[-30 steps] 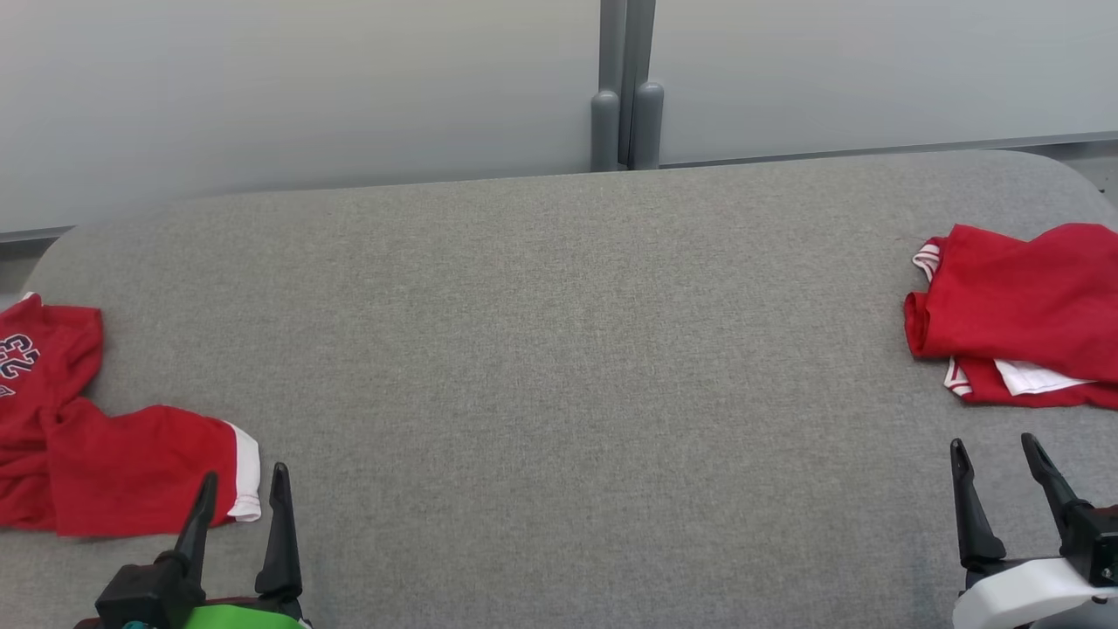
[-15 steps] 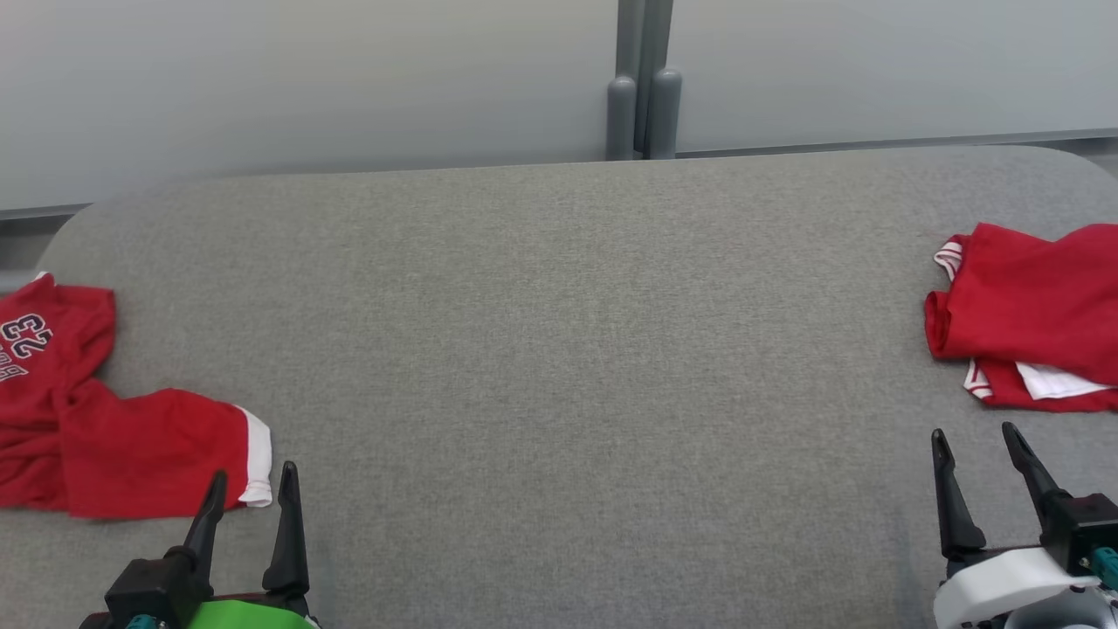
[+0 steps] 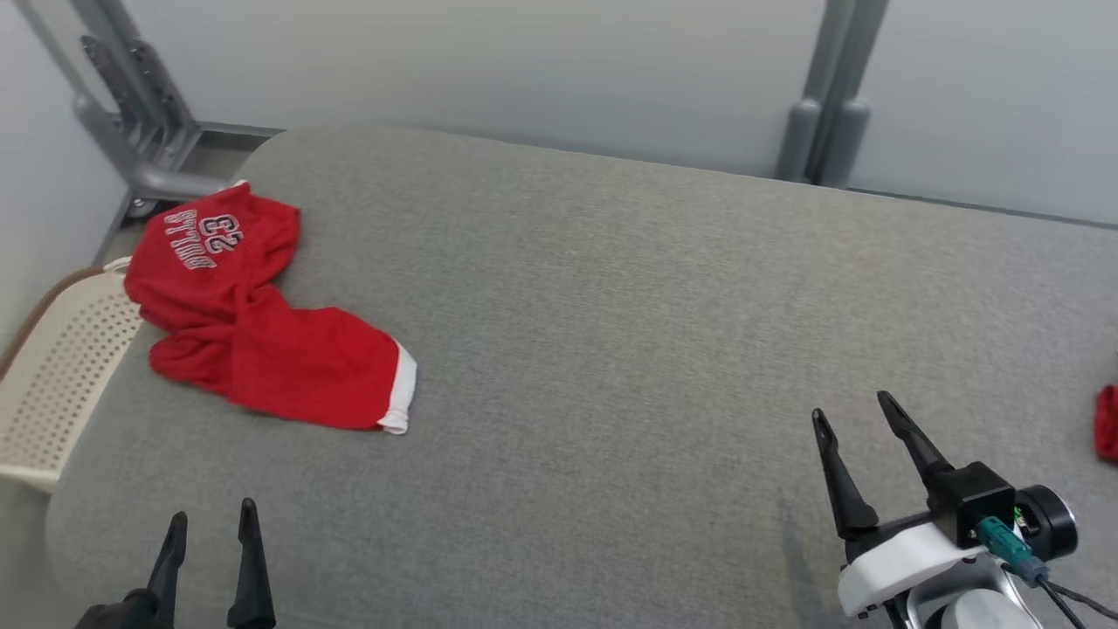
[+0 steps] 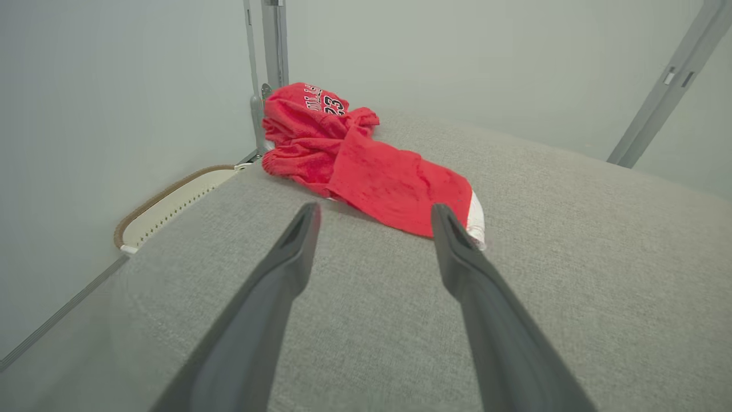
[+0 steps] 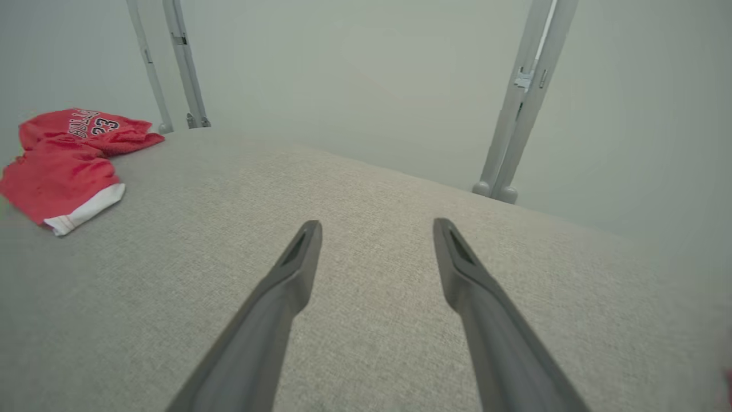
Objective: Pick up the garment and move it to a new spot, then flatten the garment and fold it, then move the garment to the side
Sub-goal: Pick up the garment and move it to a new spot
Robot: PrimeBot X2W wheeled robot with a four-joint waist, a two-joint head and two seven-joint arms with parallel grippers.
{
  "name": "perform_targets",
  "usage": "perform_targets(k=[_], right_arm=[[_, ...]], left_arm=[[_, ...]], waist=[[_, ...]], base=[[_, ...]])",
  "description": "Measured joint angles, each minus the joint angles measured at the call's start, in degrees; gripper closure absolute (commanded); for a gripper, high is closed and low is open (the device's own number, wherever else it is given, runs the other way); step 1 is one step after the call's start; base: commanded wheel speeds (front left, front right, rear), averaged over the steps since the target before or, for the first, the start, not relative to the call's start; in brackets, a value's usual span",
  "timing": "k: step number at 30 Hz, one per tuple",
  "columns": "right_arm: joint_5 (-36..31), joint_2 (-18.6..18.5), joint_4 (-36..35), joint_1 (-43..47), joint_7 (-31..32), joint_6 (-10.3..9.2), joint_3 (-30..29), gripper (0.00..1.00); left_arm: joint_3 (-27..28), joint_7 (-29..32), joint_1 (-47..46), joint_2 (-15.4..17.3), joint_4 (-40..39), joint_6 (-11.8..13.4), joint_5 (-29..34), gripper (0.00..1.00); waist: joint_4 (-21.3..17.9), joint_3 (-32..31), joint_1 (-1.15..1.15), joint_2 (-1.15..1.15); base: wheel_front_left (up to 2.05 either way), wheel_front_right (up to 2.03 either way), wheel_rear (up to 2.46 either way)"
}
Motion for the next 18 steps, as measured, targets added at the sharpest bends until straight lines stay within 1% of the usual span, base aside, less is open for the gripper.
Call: perform_targets(k=[3,4,5,6,7,8,9,10,15,18], right_arm=[[0.07,0.18,0.56,-1.42,0.0,0.0,2.48,0.0],[0.07,0.18,0.56,-1.42,0.0,0.0,2.48,0.0],[0.21,0.47,0.86,-1.84,0.0,0.0,4.24,0.0],[0.31,0.53,1.02,-2.18,0.0,0.0,5.0,0.0],[0.43,0.58,1.05,-2.66,0.0,0.0,5.63,0.0],[0.43,0.58,1.05,-2.66,0.0,0.0,5.63,0.0],[0.66,0.51,1.27,-3.44,0.0,0.0,6.38,0.0],[0.83,0.4,1.59,-3.56,0.0,0.0,6.73,0.0],[1.27,-0.57,2.24,-3.22,0.0,0.0,6.99,0.0],[2.42,-1.05,1.91,-2.14,0.0,-0.01,5.09,0.0]], left_arm=[[1.01,0.0,1.35,0.02,-0.3,0.09,0.0,0.0],[1.01,0.0,1.35,0.02,-0.3,0.09,0.0,0.0],[1.85,0.0,2.22,0.03,-0.55,0.09,-0.02,0.0],[2.36,0.0,2.55,0.02,-0.83,0.09,-0.11,0.0],[2.85,0.0,2.76,0.01,-1.22,0.1,-0.22,0.0],[2.85,0.0,2.76,0.01,-1.22,0.1,-0.22,0.0],[3.19,-0.01,2.93,-0.21,-1.63,0.1,-0.62,0.0],[3.02,-0.01,2.97,-0.35,-1.76,0.1,-0.62,0.0],[1.31,0.1,2.59,-0.58,-0.85,0.09,-0.91,0.0],[-0.87,3.61,-1.67,-1.09,0.68,0.07,-5.28,0.0]], waist=[[3.88,-0.45,0.0,0.0],[3.88,-0.45,0.0,0.0],[6.32,-0.82,0.0,0.0],[7.42,-0.99,0.0,0.0],[8.47,-1.17,0.0,0.0],[8.47,-1.17,0.0,0.0],[10.24,-1.49,0.0,0.0],[11.0,-1.65,0.0,0.0],[12.93,-2.28,0.0,0.0],[13.32,-1.76,0.0,0.0]], base=[[0.0,0.0,0.0],[0.0,0.0,0.0],[0.0,0.0,0.0],[0.0,0.0,0.0],[0.0,0.0,0.0],[0.0,0.0,0.0],[0.0,0.0,0.0],[0.0,0.0,0.0],[0.0,0.0,0.0],[0.0,0.0,0.0]])
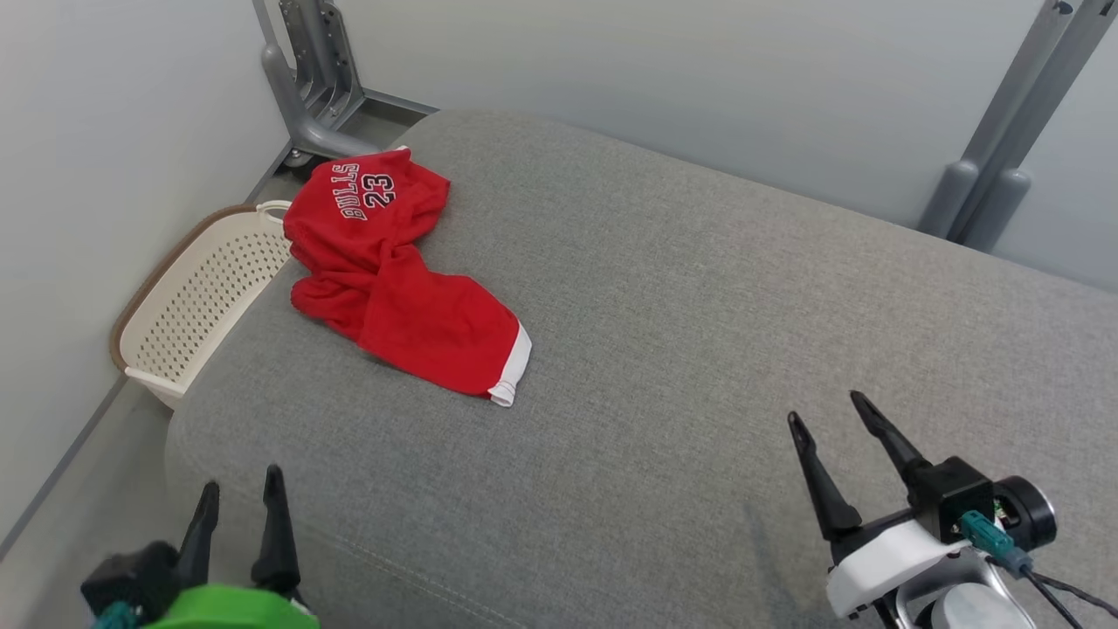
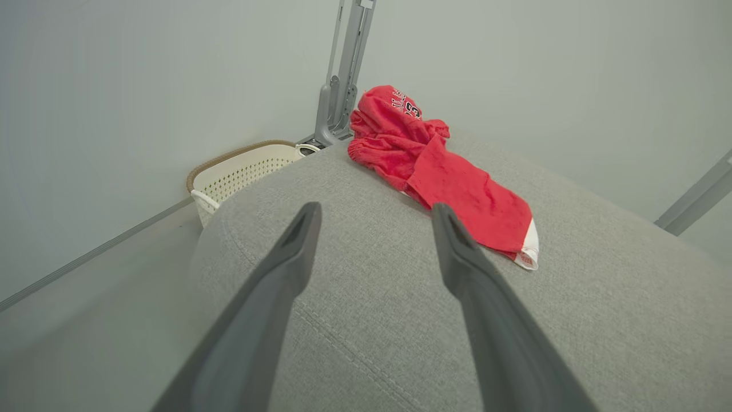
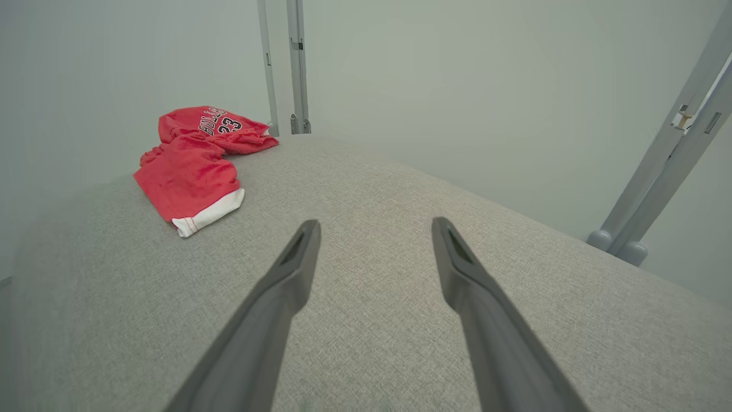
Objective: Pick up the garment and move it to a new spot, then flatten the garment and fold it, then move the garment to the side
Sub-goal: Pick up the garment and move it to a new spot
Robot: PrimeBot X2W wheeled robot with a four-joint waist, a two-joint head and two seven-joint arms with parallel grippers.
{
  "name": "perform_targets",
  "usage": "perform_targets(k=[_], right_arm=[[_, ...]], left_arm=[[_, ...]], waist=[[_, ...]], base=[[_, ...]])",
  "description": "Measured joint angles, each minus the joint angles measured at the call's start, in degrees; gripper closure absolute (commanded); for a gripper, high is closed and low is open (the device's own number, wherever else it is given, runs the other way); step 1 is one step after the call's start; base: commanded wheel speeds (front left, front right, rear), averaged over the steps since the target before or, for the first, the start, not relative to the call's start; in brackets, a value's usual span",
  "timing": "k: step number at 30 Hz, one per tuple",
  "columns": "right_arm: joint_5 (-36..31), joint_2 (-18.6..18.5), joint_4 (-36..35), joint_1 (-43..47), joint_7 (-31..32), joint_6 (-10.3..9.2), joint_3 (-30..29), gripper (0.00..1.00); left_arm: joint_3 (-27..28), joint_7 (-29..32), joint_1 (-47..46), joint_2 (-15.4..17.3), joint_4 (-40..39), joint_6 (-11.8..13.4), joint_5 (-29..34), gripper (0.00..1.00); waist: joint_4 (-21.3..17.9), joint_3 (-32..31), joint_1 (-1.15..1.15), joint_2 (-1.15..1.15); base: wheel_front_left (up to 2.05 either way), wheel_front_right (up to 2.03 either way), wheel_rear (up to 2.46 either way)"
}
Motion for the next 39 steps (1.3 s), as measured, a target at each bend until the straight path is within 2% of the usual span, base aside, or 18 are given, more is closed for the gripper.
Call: perform_targets(k=[6,8,11,18,23,26,29,30,32,36,39], right_arm=[[-0.4,-4.93,-1.26,-2.11,0.0,0.01,-1.29,0.0],[-0.42,-6.32,-1.87,-3.62,0.0,0.01,-1.62,0.0],[-0.44,-8.2,-2.43,-5.53,0.0,0.01,-1.54,0.0],[-0.25,-12.61,-2.85,-8.86,0.0,0.01,-1.62,0.0],[-0.2,-14.15,-3.75,-9.11,-0.01,0.01,-2.19,0.0],[0.01,-14.86,-5.26,-9.78,-0.2,0.03,-2.98,0.0],[0.2,-15.11,-6.71,-10.34,-0.44,0.04,-4.08,0.0],[0.21,-15.12,-6.98,-10.54,-0.45,0.05,-4.2,0.0],[0.22,-14.96,-7.26,-10.93,-0.53,0.07,-4.46,0.0],[0.24,-13.61,-6.32,-11.18,-0.66,0.03,-4.45,0.0],[0.33,-12.27,-4.54,-11.14,-0.66,-0.05,-3.78,0.0]], left_arm=[[-2.23,7.98,-14.86,-0.49,5.5,-0.04,-5.53,0.0],[-2.43,10.27,-20.99,-0.68,8.43,0.97,-6.49,0.0],[-1.91,15.06,-29.99,-0.67,13.76,1.11,-10.04,0.0],[-1.01,25.22,-45.13,2.24,26.92,1.36,-13.61,0.0],[-0.89,26.55,-50.66,3.7,35.35,1.71,-14.22,0.0],[-1.51,26.82,-51.5,4.46,40.99,3.26,-13.21,0.0],[-1.79,26.54,-52.89,5.58,44.43,3.61,-12.41,0.0],[-1.79,26.35,-53.29,5.75,45.18,3.59,-12.43,0.29],[-1.88,25.96,-53.75,6.53,46.18,2.98,-12.45,1.0],[-1.59,26.04,-53.93,7.78,47.06,0.9,-14.44,1.0],[-1.19,27.54,-52.41,7.53,44.02,0.26,-18.06,1.0]], waist=[[0.07,3.64,0.0,0.0],[-0.02,5.54,0.0,0.0],[-0.39,8.91,0.0,0.0],[-2.61,18.64,0.0,0.0],[-4.63,25.38,0.0,0.0],[-5.94,28.71,0.0,0.0],[-7.32,31.24,0.0,0.0],[-7.81,31.84,0.0,0.0],[-8.78,32.61,0.0,0.0],[-9.89,32.1,0.0,0.0],[-10.3,30.59,0.0,0.0]], base=[[0.0,0.0,0.0],[0.0,0.0,0.0],[0.0,0.0,0.0],[0.0,0.0,0.0],[0.0,0.0,0.0],[0.0,0.0,0.0],[0.0,0.0,0.0],[0.0,0.0,0.0],[0.0,0.0,0.0],[0.0,0.0,0.0],[0.0,0.0,0.0]])
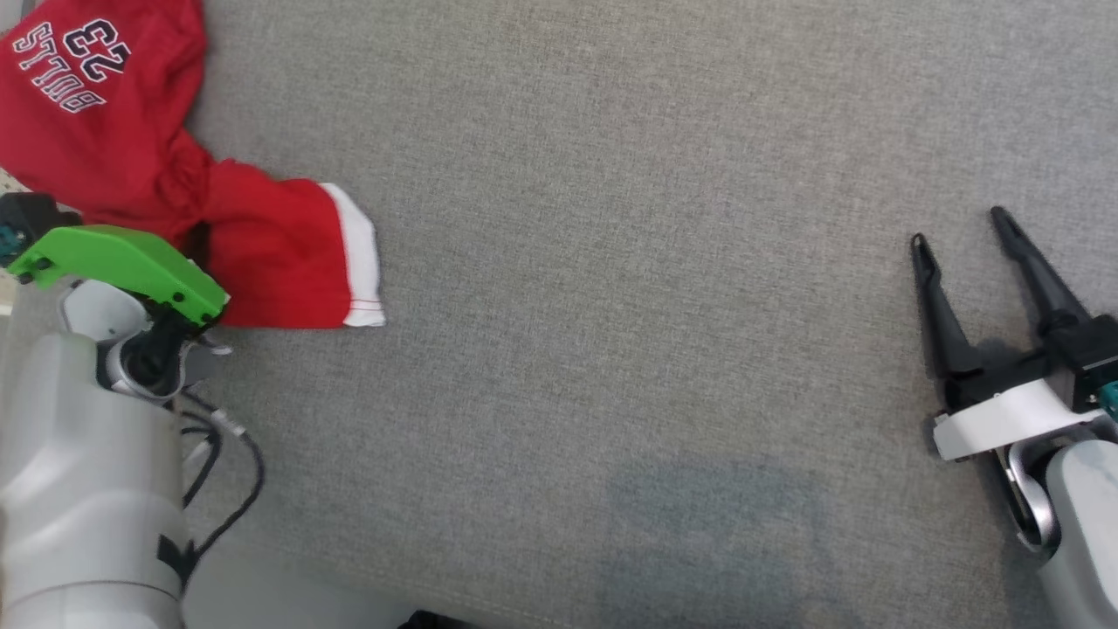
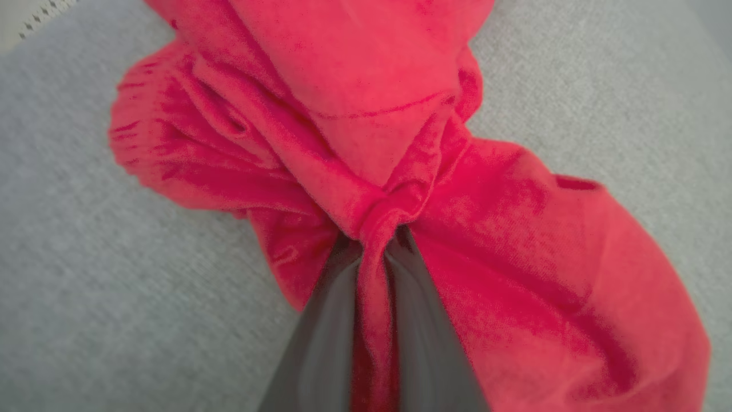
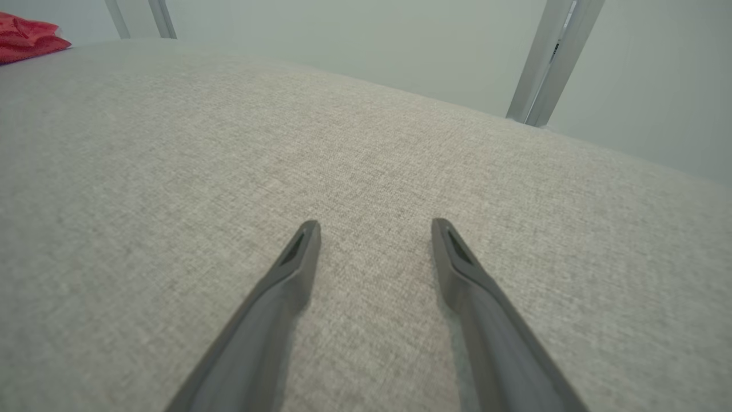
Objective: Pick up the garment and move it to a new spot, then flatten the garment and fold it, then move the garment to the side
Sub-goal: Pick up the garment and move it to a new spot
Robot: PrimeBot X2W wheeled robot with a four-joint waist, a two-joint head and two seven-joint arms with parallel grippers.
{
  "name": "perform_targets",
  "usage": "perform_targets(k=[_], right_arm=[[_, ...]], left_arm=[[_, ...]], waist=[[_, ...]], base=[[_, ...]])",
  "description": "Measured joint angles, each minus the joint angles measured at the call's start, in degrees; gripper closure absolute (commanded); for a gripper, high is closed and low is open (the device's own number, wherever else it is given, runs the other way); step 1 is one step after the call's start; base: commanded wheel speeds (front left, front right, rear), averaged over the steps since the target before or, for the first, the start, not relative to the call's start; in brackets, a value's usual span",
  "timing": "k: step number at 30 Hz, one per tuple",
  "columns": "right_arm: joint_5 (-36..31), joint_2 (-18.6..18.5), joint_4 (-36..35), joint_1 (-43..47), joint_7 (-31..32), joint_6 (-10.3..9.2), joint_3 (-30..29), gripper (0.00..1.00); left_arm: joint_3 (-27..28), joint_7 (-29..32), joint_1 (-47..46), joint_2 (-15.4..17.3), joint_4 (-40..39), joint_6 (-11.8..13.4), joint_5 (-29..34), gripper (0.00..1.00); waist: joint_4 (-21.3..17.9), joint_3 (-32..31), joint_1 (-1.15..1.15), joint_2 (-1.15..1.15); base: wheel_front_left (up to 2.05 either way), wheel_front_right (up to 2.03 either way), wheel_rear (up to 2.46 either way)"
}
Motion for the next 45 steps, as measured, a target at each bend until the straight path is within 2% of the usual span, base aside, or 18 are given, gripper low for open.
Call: perform_targets(k=[2,4,7,9,15,19,22,25,31,36,37,39,40,41,45], right_arm=[[0.08,1.34,1.3,0.2,0.07,-0.05,0.6,0.0],[0.35,3.2,2.01,0.32,0.26,-0.07,1.29,0.0],[0.56,5.22,2.98,0.44,0.51,-0.02,2.03,0.0],[0.9,6.95,3.28,0.26,0.57,0.04,2.6,0.0],[1.11,9.46,2.67,-1.49,0.57,0.04,1.42,0.0],[1.27,10.37,2.41,-1.56,0.58,0.04,-0.13,0.0],[1.44,10.93,2.29,-0.87,0.57,0.03,-1.08,0.0],[1.65,12.32,1.89,-0.34,0.58,0.03,-1.89,0.0],[2.02,14.43,1.8,1.62,0.57,0.03,-1.38,0.0],[2.41,15.35,1.99,1.66,0.58,0.03,-0.97,0.0],[2.41,15.36,1.99,1.63,0.58,0.03,-0.77,0.0],[2.41,15.51,2.05,1.57,0.58,0.03,-0.42,0.0],[2.41,15.64,2.11,1.52,0.58,0.03,-0.38,0.0],[2.44,15.69,2.24,1.52,0.58,0.03,-0.42,0.0],[2.85,15.93,2.32,1.54,0.58,0.03,-1.03,0.0]], left_arm=[[-0.21,3.57,1.94,-2.37,-6.89,-0.22,-6.58,1.0],[-2.87,7.62,4.31,-4.01,-15.84,-0.53,-10.95,1.0],[-4.28,11.61,8.57,-1.45,-27.75,-0.58,-14.3,1.0],[-4.35,14.47,11.34,-1.2,-34.62,-0.4,-15.86,1.0],[-8.36,21.68,14.78,-4.53,-53.63,5.91,-17.55,1.0],[-13.92,24.3,16.38,-6.87,-61.34,9.65,-17.07,1.0],[-18.6,25.09,17.57,-7.71,-63.38,11.67,-15.86,1.0],[-22.37,24.49,18.74,-8.03,-62.15,13.33,-12.89,1.0],[-27.65,20.07,19.84,-8.5,-51.25,16.29,-9.91,1.0],[-32.18,15.3,16.08,-8.55,-42.24,17.06,-8.47,1.0],[-32.94,14.14,15.05,-8.61,-41.16,17.53,-9.11,0.97],[-34.48,10.73,12.85,-8.62,-39.25,17.71,-10.6,0.54],[-34.89,8.59,11.73,-8.67,-38.41,18.06,-11.25,0.08],[-35.46,6.47,10.6,-8.64,-37.49,18.08,-11.41,0.0],[-38.55,2.49,7.43,-8.61,-35.54,17.78,-9.88,0.0]], waist=[[-0.16,-1.39,0.0,0.0],[-0.33,-2.99,0.01,0.0],[-0.9,-5.42,0.01,0.0],[-1.71,-6.9,0.01,0.0],[-6.6,-10.06,0.01,0.0],[-11.16,-11.49,0.01,0.0],[-14.79,-12.35,0.01,0.0],[-18.49,-13.0,0.0,0.0],[-25.86,-13.62,0.0,0.0],[-31.58,-13.77,0.0,0.0],[-32.62,-13.81,0.0,0.0],[-34.58,-13.86,0.0,0.0],[-35.48,-13.9,0.0,0.0],[-36.28,-13.95,0.0,0.0],[-38.22,-14.2,0.0,0.0]], base=[[0.0,0.0,0.0],[0.0,0.0,0.0],[0.0,0.0,0.0],[0.0,0.0,0.0],[0.0,0.0,0.0],[0.0,0.0,0.0],[0.0,0.0,0.0],[0.0,0.0,0.0],[0.0,0.0,0.0],[0.0,0.0,0.0],[0.0,0.0,0.0],[0.0,0.0,0.0],[0.0,0.0,0.0],[0.0,0.0,0.0],[0.0,0.0,0.0]])
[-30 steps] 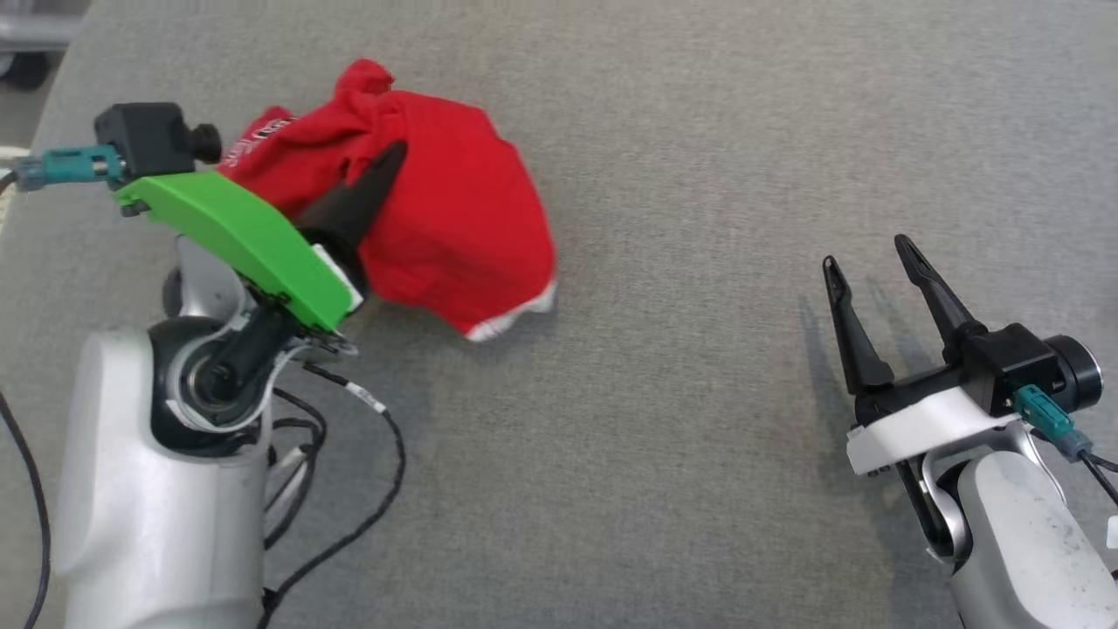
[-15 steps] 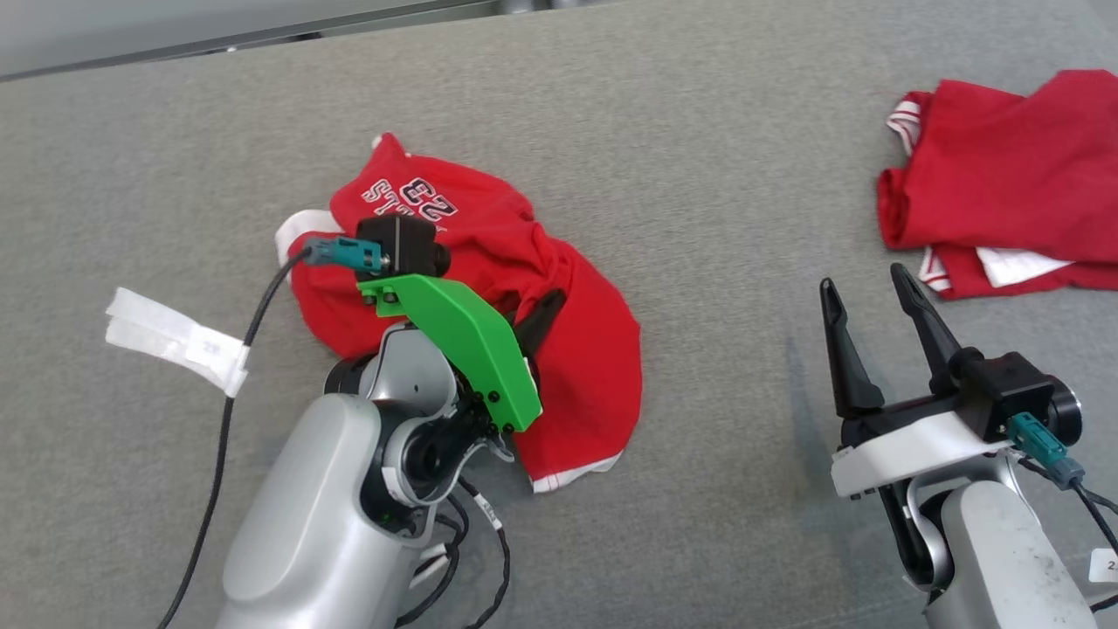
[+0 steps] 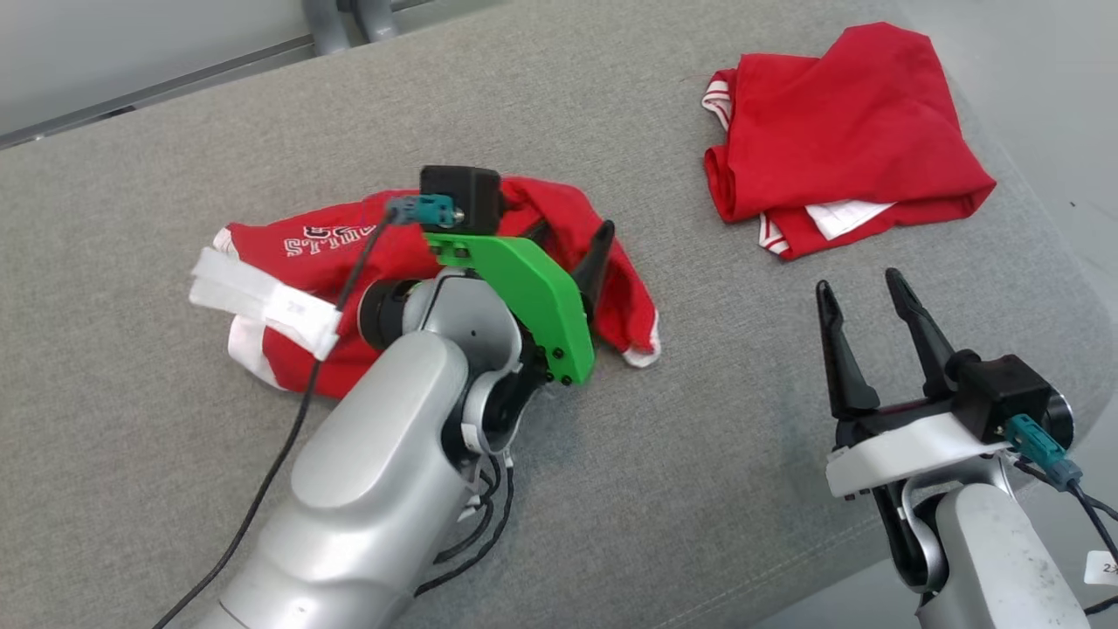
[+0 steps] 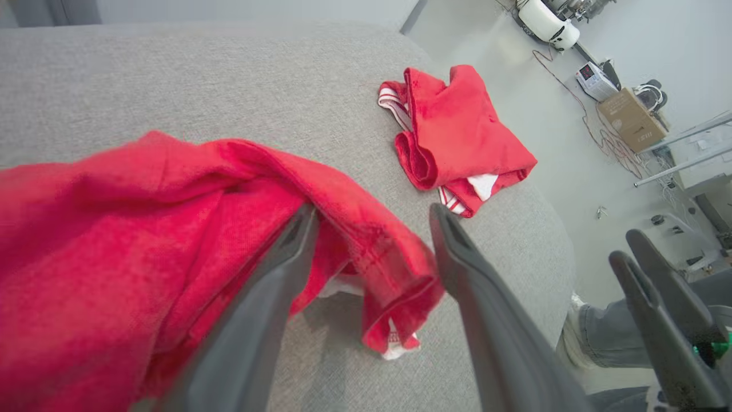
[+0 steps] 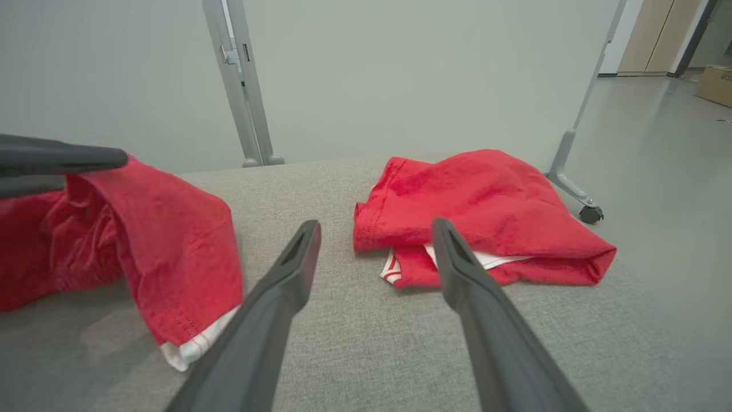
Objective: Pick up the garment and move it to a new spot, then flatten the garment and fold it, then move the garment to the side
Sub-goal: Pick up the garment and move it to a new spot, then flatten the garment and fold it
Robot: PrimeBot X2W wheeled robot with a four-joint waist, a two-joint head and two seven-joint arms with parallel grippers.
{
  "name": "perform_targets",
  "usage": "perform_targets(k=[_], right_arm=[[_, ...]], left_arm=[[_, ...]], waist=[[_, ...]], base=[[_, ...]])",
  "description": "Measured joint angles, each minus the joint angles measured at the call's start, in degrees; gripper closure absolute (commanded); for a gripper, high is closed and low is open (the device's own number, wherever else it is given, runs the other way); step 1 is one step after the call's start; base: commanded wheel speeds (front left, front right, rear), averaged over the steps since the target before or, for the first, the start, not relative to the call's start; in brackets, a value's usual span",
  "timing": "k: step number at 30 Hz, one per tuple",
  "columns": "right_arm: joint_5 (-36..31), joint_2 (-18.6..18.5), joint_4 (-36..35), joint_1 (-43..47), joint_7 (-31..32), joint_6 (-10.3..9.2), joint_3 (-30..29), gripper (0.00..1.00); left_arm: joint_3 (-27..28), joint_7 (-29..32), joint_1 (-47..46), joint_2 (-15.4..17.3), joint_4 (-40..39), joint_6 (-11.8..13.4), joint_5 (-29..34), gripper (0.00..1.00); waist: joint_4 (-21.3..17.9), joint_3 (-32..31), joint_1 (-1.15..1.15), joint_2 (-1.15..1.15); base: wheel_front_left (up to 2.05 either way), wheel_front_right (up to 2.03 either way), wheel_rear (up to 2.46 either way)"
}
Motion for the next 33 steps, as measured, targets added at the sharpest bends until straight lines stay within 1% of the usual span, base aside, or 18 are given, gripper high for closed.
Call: perform_targets(k=[2,4,5,6,10,13,16,17,18,20,22,25,26,29,33], right_arm=[[0.02,-0.08,-0.03,0.22,-0.01,0.0,-0.94,0.0],[-0.07,-0.27,-0.13,0.73,-0.01,0.0,-1.51,0.0],[-0.14,-0.36,-0.14,1.15,-0.01,0.0,-1.64,0.0],[-0.51,-0.43,-0.18,1.62,0.0,0.0,-1.76,0.0],[-0.64,-0.74,-0.44,3.2,-0.01,0.01,-2.53,0.0],[-0.74,-1.13,-0.57,4.32,0.0,0.01,-2.72,0.0],[-0.96,-1.49,-0.63,4.95,-0.01,0.01,-2.52,0.0],[-0.96,-1.62,-0.69,4.97,-0.01,0.0,-2.47,0.0],[-0.97,-1.77,-0.74,4.99,-0.01,0.01,-2.33,0.0],[-0.97,-2.01,-0.81,5.03,-0.01,0.01,-2.34,0.0],[-1.01,-2.44,-0.76,4.95,-0.01,0.0,-1.96,0.0],[-1.03,-2.6,-0.64,4.42,0.0,0.0,-1.49,0.0],[-1.08,-2.81,-0.58,4.27,0.0,0.0,-1.24,0.0],[-1.19,-3.22,-0.4,3.96,0.0,0.0,-0.47,0.0],[-1.2,-3.33,0.01,3.85,0.0,0.0,0.09,0.0]], left_arm=[[-2.58,-0.64,-0.89,-0.09,0.47,-1.43,2.36,0.0],[-4.13,-1.09,-1.02,0.89,-0.05,-2.45,3.87,0.0],[-4.32,-1.47,-0.86,1.82,-0.74,-2.7,4.38,0.0],[-4.03,-2.44,0.66,4.56,-2.97,-2.53,5.15,0.0],[-2.36,-4.35,8.55,10.76,-9.4,0.07,5.67,0.0],[0.23,-5.69,14.6,15.21,-14.32,3.25,5.57,0.0],[3.1,-6.92,19.64,19.16,-16.69,5.9,5.01,0.0],[3.89,-7.23,20.72,20.14,-16.91,6.38,4.97,0.0],[5.09,-7.55,21.48,20.15,-16.86,6.8,4.06,0.0],[5.5,-7.22,21.76,19.93,-15.24,6.57,2.53,0.0],[6.02,-7.02,21.28,18.58,-12.34,5.43,0.93,0.0],[6.26,-6.88,18.27,15.85,-8.26,3.05,-1.47,0.0],[5.88,-6.97,16.92,15.38,-6.83,2.13,-1.29,0.0],[5.92,-7.58,14.15,14.56,-2.48,0.1,-1.48,0.0],[5.03,-7.99,11.56,14.86,3.18,-2.14,-0.71,0.0]], waist=[[-0.56,-0.43,0.0,0.0],[-0.6,-0.91,0.0,0.0],[-0.45,-1.12,0.0,0.0],[0.1,-1.62,0.0,0.0],[1.92,-2.96,0.0,0.0],[3.61,-3.91,0.0,0.0],[5.3,-4.65,0.0,0.0],[5.85,-4.83,0.0,0.0],[6.36,-4.97,0.0,0.0],[7.39,-5.07,0.0,0.0],[8.25,-4.95,0.0,0.0],[8.79,-4.32,0.0,0.0],[8.83,-4.09,0.0,0.0],[8.62,-3.61,0.0,0.0],[7.61,-3.31,0.0,0.0]], base=[[0.0,0.0,0.0],[0.0,0.0,0.0],[0.0,0.0,0.0],[0.0,0.0,0.0],[0.0,0.0,0.0],[0.0,0.0,0.0],[0.0,0.0,0.0],[0.0,0.0,0.0],[0.0,0.0,0.0],[0.0,0.0,0.0],[0.0,0.0,0.0],[0.0,0.0,0.0],[0.0,0.0,0.0],[0.0,0.0,0.0],[0.0,0.0,0.0]])
